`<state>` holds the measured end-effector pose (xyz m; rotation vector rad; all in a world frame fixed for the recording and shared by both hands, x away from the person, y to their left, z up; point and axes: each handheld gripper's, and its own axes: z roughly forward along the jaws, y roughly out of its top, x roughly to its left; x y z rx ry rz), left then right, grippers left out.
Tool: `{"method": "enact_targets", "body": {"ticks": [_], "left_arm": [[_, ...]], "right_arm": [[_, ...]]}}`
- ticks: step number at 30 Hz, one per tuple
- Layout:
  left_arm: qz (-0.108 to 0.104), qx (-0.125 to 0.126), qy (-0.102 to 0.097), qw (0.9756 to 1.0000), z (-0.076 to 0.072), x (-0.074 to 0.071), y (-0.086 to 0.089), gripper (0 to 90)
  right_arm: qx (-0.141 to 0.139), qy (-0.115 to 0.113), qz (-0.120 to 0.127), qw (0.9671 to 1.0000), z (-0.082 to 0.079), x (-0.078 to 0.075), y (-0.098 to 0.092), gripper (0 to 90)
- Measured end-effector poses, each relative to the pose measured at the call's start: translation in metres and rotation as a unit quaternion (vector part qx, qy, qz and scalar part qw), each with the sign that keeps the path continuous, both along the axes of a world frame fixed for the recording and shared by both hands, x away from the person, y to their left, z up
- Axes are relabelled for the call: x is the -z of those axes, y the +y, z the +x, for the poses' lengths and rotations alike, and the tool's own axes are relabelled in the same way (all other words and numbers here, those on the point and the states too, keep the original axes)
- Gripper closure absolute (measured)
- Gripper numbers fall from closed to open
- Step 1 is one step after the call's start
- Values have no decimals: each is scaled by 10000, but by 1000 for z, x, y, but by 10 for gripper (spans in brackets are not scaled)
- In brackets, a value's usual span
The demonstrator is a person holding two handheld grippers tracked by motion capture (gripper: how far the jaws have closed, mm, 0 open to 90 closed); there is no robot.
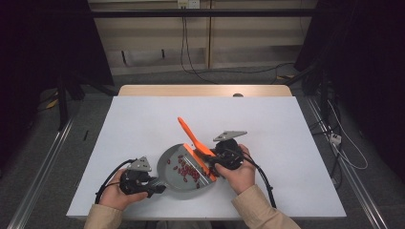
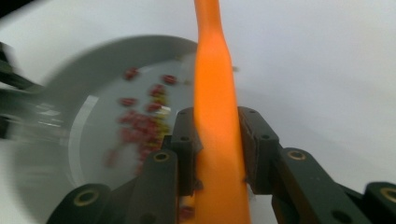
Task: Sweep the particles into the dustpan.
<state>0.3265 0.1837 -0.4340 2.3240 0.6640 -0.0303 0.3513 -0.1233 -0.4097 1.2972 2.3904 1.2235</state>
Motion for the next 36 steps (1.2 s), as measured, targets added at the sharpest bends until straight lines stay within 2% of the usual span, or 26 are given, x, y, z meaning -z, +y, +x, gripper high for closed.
{"method": "enact_targets", "body": {"ticks": [4,7,10,13,16,18,20,21,24,31,36], "left_arm": [[-10,6,7,10000,0,0,1,629],[-28,-14,23,10000,0,1,1,630],[-45,-34,24,10000,1,1,2,630],[-38,-34,32,10000,2,1,3,630],[-46,-42,50,10000,2,1,4,630],[-34,-33,53,10000,3,1,4,630],[-61,-53,60,9999,4,1,5,630],[-53,-42,60,10000,4,1,5,630],[-60,-64,76,9999,4,3,5,630],[-26,-87,75,9999,5,2,3,630],[3,-76,87,9999,6,3,2,630]], "right_arm": [[-163,-59,285,9994,-2,-7,8,709],[-138,-270,80,9995,1,-13,9,708],[-21,-354,130,9993,10,-17,2,708],[139,-470,-34,9988,20,-19,-7,708],[265,-471,-186,9984,32,-17,-14,708],[278,-582,-409,9971,40,-12,-15,708],[302,-525,-497,9969,48,-5,-14,708],[280,-460,-489,9974,51,-2,-13,708],[169,-461,-422,9979,53,3,-7,708],[-347,-503,-765,9952,42,1,10,703],[-618,-334,-569,9959,34,-2,14,706]]}}
